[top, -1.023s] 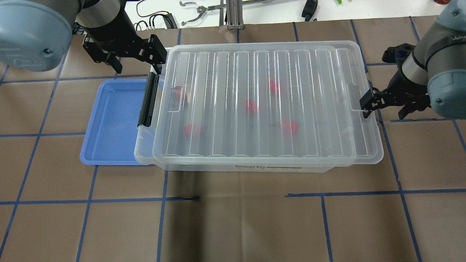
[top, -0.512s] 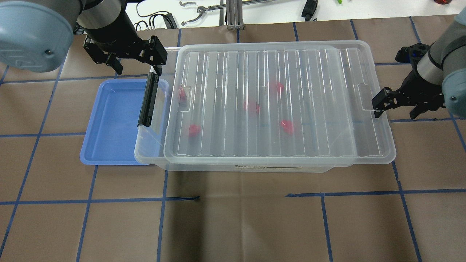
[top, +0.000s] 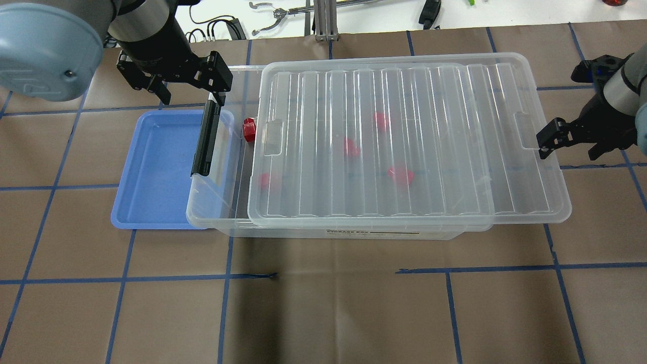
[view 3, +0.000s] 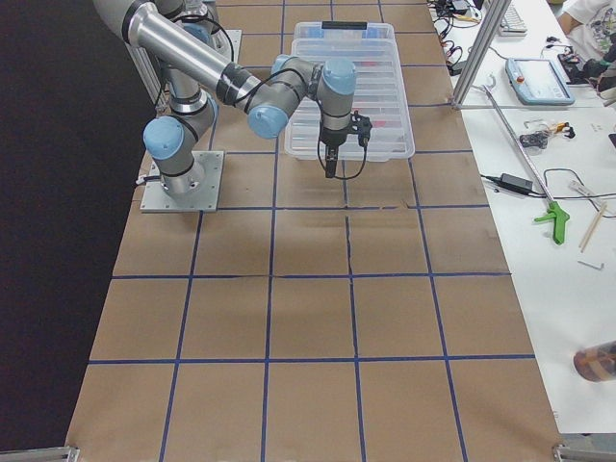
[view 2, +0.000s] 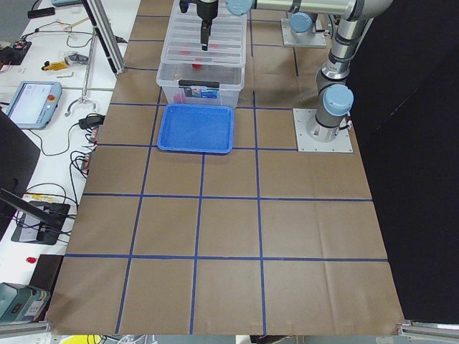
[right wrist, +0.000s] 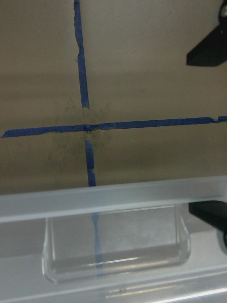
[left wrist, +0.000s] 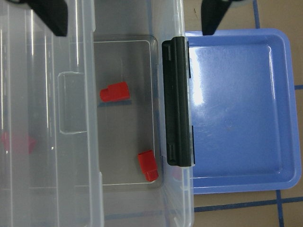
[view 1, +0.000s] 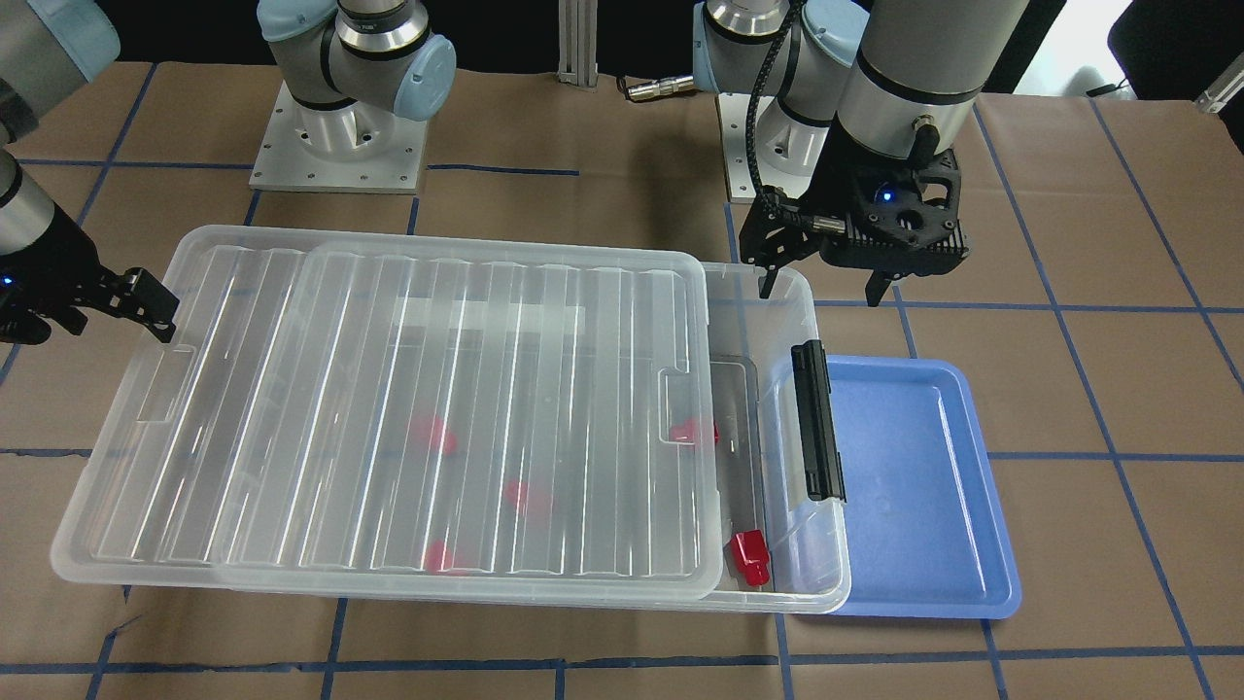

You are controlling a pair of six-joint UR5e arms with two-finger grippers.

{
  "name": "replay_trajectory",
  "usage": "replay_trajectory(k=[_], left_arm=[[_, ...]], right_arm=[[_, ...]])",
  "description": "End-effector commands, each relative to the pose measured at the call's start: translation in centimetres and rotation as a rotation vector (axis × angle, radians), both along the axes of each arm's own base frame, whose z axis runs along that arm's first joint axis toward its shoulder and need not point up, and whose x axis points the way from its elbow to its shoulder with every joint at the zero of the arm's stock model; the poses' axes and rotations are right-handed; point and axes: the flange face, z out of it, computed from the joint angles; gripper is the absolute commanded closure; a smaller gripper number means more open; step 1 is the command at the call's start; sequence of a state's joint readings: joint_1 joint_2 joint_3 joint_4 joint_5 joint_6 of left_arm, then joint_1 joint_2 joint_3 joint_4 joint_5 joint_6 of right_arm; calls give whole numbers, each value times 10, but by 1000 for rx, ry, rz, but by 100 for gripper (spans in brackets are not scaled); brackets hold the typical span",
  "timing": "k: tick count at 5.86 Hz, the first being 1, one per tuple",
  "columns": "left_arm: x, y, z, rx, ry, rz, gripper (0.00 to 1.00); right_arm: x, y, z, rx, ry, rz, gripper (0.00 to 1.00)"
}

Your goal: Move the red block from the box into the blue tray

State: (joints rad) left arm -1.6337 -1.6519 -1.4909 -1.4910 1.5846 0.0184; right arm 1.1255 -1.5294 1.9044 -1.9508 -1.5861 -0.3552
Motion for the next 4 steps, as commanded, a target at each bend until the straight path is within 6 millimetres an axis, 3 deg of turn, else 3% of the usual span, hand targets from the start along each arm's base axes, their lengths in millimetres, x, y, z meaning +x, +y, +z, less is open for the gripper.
replay_trajectory(k=[1,4], left_arm=[[0,0,1,-1,0,0,1],[-1,1,-10,19,-9,-85,1]], right_arm=[[-31,6,1,-4,6,-19,0],[-70,16,4,-8,24,-47,0]])
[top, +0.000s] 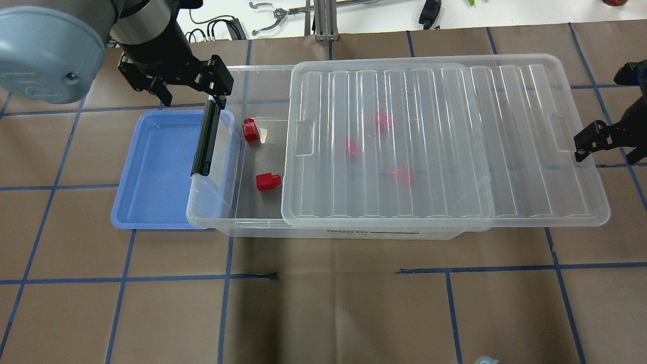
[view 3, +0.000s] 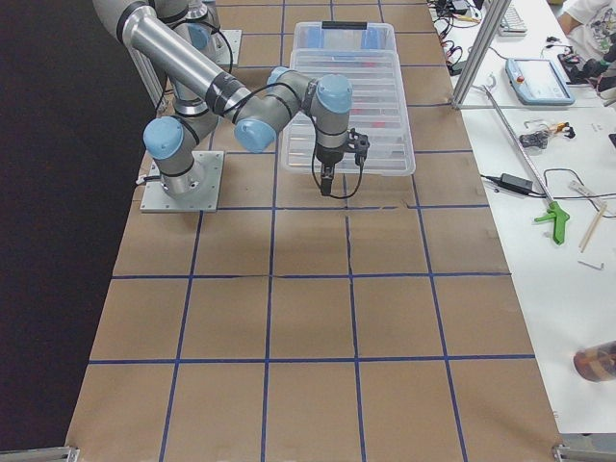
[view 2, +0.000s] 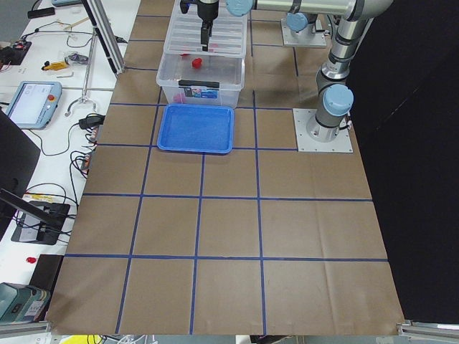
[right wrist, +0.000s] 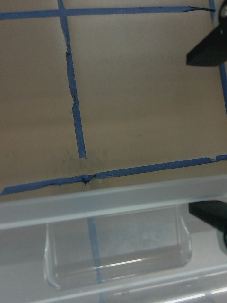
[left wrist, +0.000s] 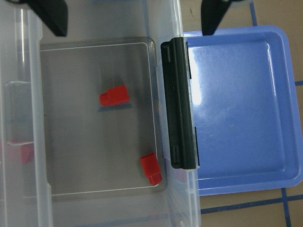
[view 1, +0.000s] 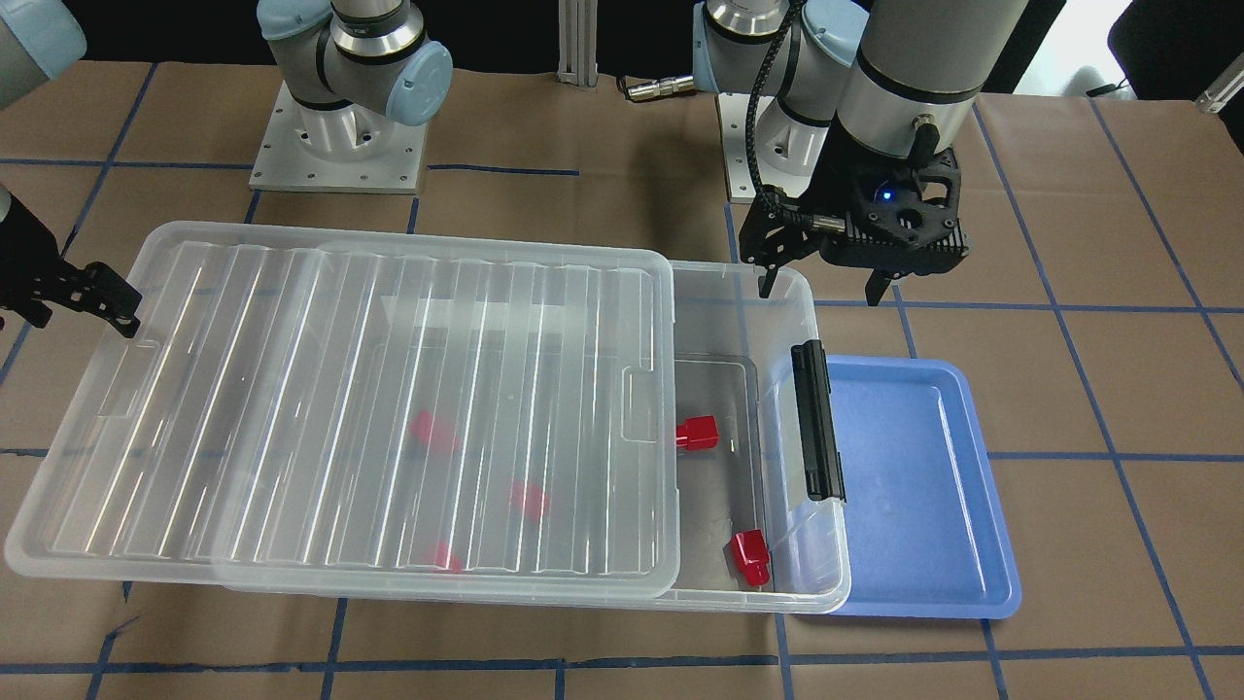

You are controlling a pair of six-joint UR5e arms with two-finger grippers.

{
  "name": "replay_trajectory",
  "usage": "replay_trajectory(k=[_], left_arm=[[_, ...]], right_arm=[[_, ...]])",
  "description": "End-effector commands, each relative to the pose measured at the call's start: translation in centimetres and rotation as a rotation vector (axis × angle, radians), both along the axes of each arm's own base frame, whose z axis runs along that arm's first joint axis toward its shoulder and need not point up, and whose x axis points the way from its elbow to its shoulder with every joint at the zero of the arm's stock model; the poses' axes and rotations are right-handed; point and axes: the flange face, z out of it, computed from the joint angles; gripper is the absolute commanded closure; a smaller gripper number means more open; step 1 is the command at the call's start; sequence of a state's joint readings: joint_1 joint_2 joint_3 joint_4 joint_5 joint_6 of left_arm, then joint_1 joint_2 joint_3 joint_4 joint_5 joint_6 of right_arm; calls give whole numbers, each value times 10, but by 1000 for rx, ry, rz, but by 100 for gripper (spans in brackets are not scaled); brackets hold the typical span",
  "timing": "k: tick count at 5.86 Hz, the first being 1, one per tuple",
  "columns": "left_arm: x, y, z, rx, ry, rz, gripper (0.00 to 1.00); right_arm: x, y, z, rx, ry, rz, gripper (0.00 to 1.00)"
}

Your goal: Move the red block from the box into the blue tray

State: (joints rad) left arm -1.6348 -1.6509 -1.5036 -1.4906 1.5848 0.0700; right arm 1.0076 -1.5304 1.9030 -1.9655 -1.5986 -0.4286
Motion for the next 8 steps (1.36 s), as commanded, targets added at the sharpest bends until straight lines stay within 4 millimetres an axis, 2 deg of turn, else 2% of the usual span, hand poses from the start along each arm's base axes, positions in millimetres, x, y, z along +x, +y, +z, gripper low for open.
replay_trajectory(k=[1,2,3,4,5,6,7,8], left_arm=[[1,-1,-7,15,-13,-121,1],[1,-3,-12,26,-17,-188,2],[0,-6,-16,33,-20,-251,2],[0,-7,-17,35,-18,-305,2],[0,-7,-18,39,-21,-348,2],[0,-8,-21,46,-28,-472,2],[-1,-12,-39,66,-26,-636,2],[-12,4,-40,69,-28,-728,2]], right_arm=[[-13,3,3,-2,18,-4,0],[-14,2,6,-6,22,-5,0],[-12,3,20,-24,37,-16,0],[-12,-5,55,-73,62,-47,0],[5,-12,86,-67,44,-57,0],[41,-24,121,-57,29,-63,0],[93,-31,155,-40,13,-69,0],[148,-32,188,-36,-1,-93,0]])
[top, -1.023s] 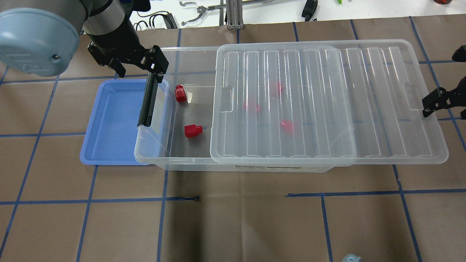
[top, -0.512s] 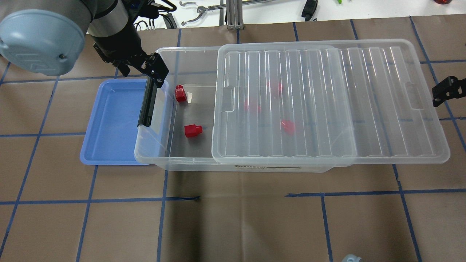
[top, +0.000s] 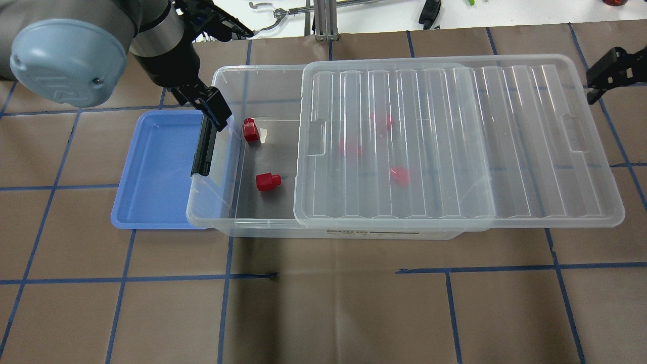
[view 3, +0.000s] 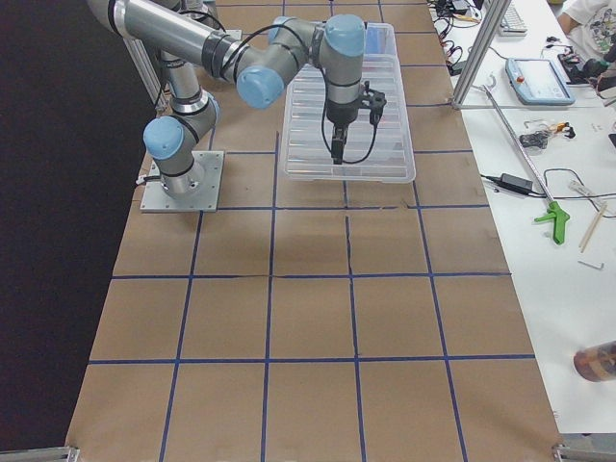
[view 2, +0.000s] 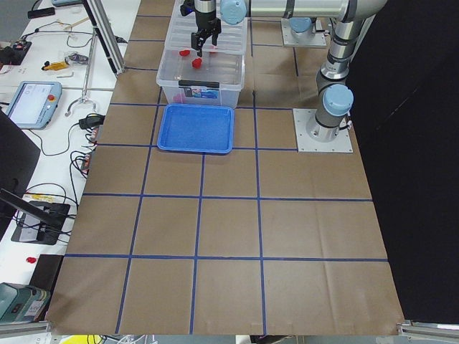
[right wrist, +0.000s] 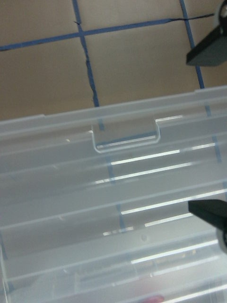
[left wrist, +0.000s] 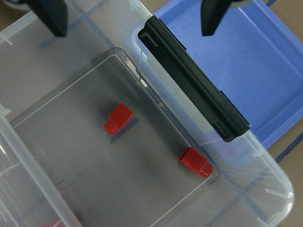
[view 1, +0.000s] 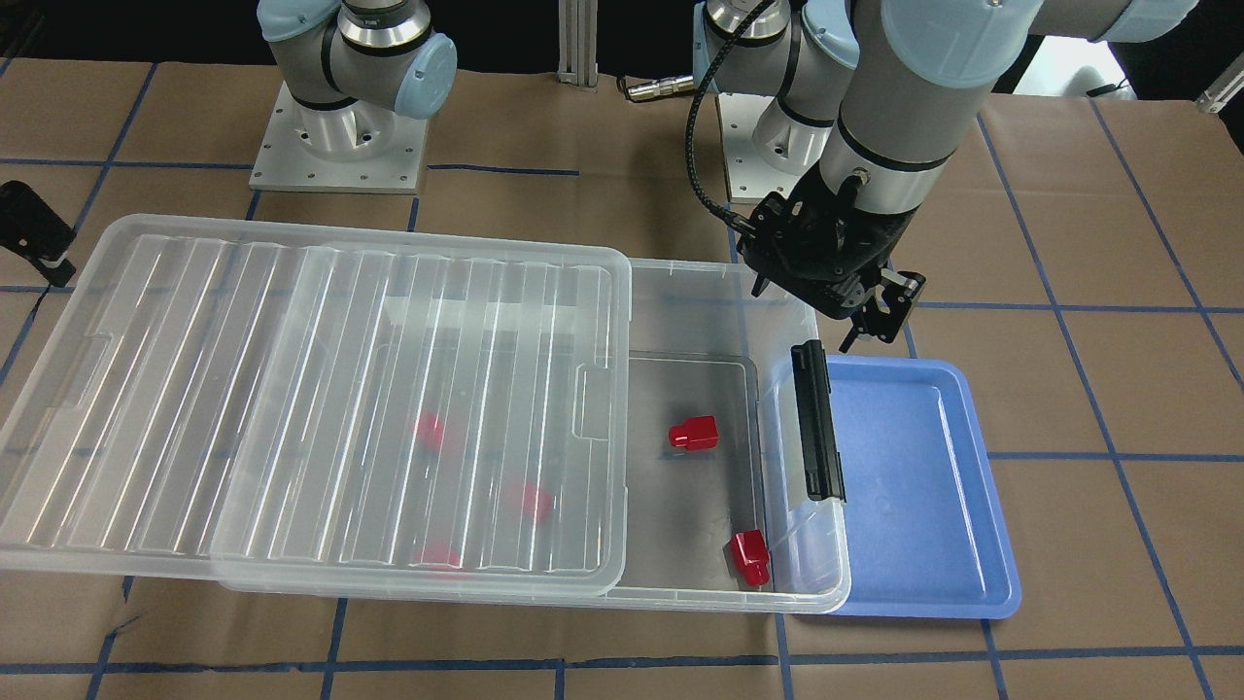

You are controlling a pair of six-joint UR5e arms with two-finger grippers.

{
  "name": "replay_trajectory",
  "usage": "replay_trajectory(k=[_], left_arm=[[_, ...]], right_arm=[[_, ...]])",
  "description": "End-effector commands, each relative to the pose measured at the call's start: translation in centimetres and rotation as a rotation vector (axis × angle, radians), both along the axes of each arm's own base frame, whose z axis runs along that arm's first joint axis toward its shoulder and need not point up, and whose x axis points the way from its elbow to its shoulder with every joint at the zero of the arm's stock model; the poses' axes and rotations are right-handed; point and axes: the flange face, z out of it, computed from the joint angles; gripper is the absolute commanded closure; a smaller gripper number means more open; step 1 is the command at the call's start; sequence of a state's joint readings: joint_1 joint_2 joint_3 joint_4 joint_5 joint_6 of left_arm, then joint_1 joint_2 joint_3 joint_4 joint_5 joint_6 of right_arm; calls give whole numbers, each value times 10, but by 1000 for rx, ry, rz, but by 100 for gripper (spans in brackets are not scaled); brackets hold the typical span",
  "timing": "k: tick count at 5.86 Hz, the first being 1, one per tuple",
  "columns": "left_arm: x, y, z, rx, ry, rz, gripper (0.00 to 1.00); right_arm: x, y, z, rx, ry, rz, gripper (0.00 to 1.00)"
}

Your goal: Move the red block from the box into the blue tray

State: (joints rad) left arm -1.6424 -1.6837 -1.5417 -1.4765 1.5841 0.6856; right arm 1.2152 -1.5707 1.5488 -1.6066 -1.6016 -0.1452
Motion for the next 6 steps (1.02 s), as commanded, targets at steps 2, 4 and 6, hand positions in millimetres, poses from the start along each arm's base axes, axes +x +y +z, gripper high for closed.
replay_trajectory(k=[2,4,6], left_arm=[[-5,-2,-40,60,-1,-540,2],[-11,4,-68,44,5,-761,2],[-19,13,-120,17,-1,-836,2]], right_arm=[[176,11,52,7,-28,-31,0],[214,14,42,31,-65,-23,0],[213,9,24,60,-57,-15,0]])
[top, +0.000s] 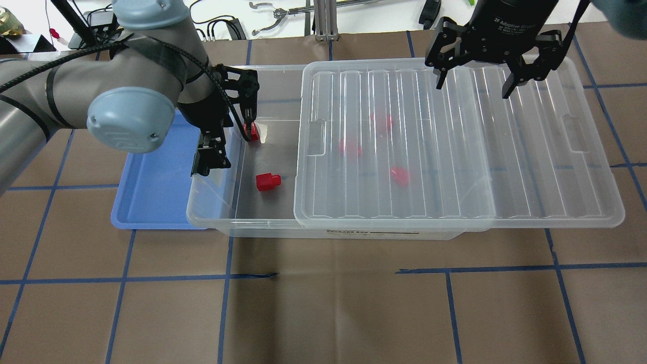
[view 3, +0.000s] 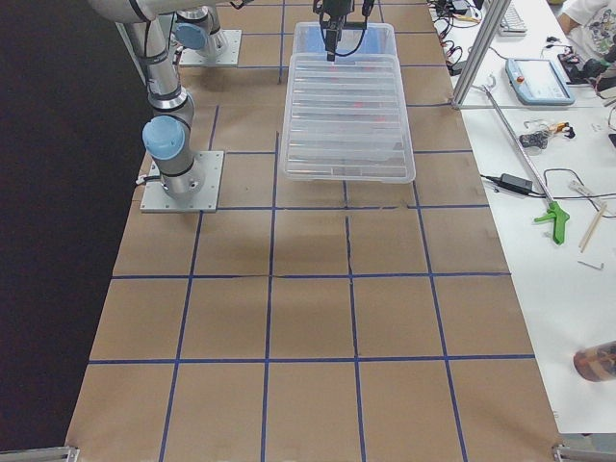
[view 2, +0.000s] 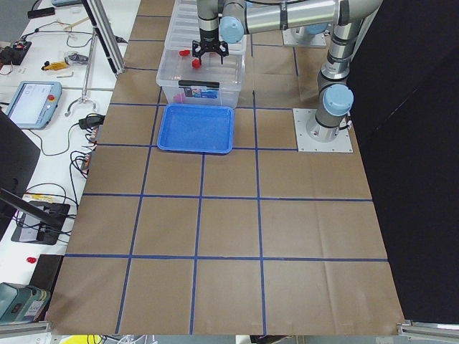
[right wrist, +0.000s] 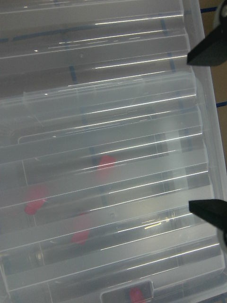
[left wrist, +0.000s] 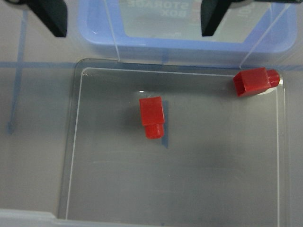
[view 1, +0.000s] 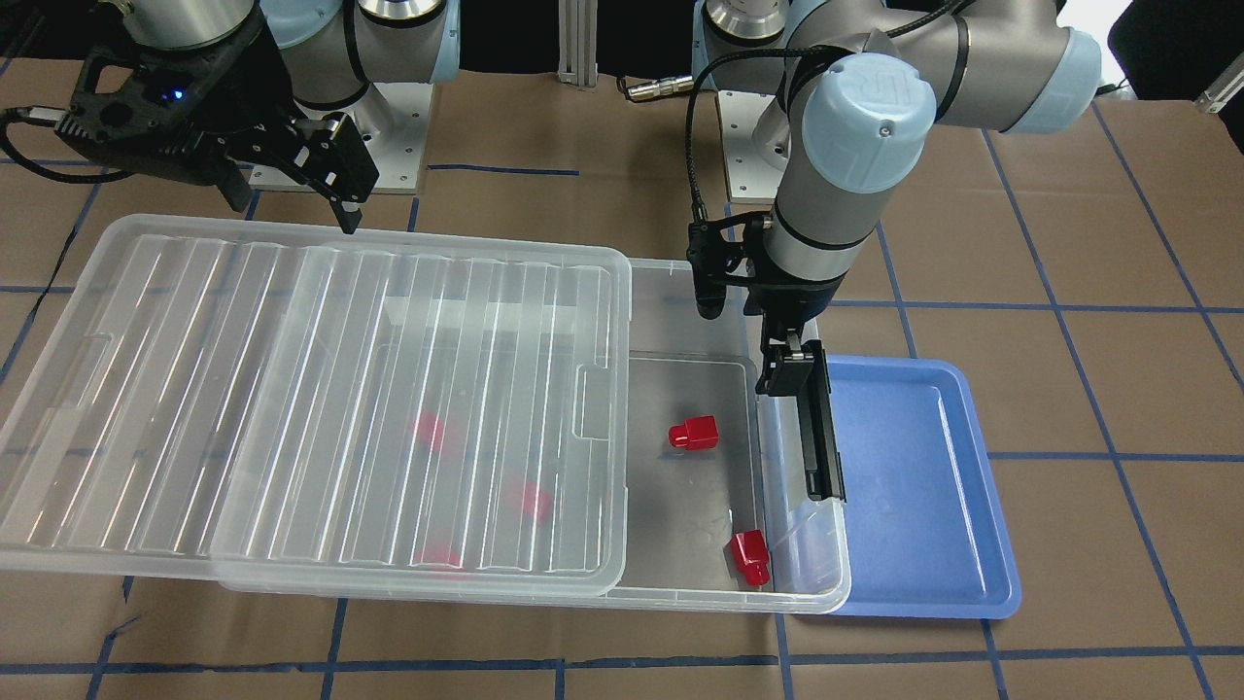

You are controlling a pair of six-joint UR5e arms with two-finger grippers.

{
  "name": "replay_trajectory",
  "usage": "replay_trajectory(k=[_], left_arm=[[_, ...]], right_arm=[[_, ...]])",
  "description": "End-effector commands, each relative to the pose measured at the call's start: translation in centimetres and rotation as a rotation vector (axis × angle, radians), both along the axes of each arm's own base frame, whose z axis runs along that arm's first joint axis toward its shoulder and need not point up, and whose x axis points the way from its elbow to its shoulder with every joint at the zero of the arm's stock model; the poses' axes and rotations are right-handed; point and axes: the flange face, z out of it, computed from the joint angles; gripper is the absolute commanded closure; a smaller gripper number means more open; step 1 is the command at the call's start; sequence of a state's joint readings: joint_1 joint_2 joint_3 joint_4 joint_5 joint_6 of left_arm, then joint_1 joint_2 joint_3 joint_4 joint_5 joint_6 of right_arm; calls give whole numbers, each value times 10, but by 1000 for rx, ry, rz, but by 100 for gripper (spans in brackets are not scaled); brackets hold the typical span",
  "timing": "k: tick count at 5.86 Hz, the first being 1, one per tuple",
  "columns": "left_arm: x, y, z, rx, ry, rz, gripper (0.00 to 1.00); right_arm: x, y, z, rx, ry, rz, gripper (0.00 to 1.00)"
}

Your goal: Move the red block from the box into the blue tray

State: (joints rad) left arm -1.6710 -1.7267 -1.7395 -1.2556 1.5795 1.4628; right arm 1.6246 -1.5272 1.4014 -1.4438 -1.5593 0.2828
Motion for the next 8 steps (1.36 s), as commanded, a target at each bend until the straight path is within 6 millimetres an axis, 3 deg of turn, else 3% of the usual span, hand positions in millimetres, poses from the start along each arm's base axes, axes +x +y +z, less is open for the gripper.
replay_trajectory(k=[1,2,4,5,7,8], left_arm=[[-10,0,-48,-8,2,-41,3],[-20,-11,-72,-33,3,-58,3],[-33,-27,-141,-40,3,-71,3],[-33,-24,-159,-13,0,-71,3],[-32,-23,-167,3,1,-71,20],[-32,-23,-168,6,1,-71,38]], right_arm=[[1,-5,-14,20,5,5,0],[1,-5,-15,17,5,7,0],[-1,-5,-19,26,7,5,0],[-1,-5,-20,29,8,5,0],[-4,-6,-20,31,8,1,0],[-4,-5,-19,31,8,1,0]])
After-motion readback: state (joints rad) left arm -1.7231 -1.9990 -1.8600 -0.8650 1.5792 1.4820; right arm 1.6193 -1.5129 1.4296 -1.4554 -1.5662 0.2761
